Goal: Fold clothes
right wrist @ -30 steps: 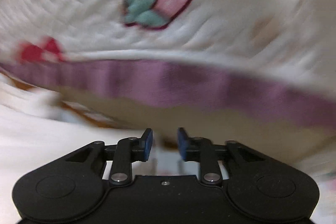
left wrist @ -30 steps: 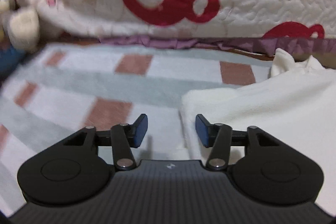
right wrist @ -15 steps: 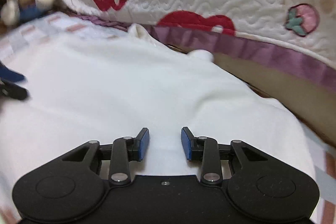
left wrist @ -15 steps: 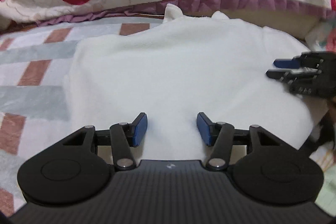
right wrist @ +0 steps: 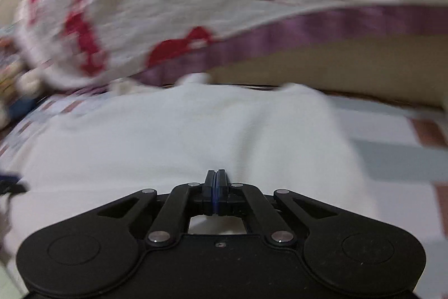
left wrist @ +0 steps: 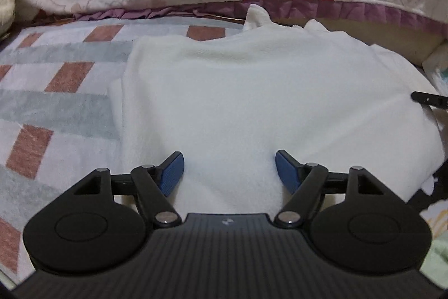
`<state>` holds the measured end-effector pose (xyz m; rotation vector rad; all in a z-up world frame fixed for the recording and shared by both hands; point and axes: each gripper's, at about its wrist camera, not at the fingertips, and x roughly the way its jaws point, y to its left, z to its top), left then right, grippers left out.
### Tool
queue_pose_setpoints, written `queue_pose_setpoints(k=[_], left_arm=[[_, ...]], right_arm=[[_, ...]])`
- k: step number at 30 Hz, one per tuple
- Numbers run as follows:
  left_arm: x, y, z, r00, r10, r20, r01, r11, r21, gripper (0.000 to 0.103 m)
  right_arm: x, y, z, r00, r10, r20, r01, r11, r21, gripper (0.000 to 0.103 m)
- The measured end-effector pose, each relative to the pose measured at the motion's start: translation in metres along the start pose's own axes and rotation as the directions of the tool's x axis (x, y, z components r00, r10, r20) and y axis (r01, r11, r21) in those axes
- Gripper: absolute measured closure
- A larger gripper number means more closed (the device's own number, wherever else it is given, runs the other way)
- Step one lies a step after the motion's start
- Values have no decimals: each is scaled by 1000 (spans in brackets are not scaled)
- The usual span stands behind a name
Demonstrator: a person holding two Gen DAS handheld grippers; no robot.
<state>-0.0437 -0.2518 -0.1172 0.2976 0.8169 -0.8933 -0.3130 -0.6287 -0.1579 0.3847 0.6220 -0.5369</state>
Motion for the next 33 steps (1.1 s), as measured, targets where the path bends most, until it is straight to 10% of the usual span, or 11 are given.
queue_pose_setpoints(k=[6,11,15,17,19,20,23,25,29,33], left_arm=[[-8,12,-14,992,121,-36,-118,990,71,32],[-2,35,-20,992,101,-79,-103,994,-28,30],[-14,24,-17,976,212,-41,-209,976,64,30],[-22,10,-15,950,311,8,-308,937,167,31],[-26,-17,-18,885,451,110,-459,812,361,33],[-31,-24,-16,893,431,127,-446,816,367,33],[-43,-34,2,977,185,109,-205,956,209,33],[-43,-48,14,993,12,114,-26,992,123,33],[-19,-100,27,977,-196,79,186,976,116,33],[25,-153,14,990,-142,12,135,962,238,33]], right_arm=[[-17,-52,-19,980,-194,-36,194,981,18,103],[-30,-75,-29,923,-377,-80,382,922,57,86],[-66,-97,-35,947,-318,-37,313,894,321,67],[-76,-102,-43,974,-225,-34,216,869,444,53],[-83,-107,-52,992,-120,-29,116,822,557,43],[-85,-109,-59,997,-72,-22,71,787,614,43],[-88,-106,-88,998,50,24,-51,649,759,43],[-83,-98,-101,991,115,64,-119,576,809,43],[-68,-70,-100,983,162,81,-164,606,779,42],[-61,-50,-92,990,77,114,-136,653,745,42]])
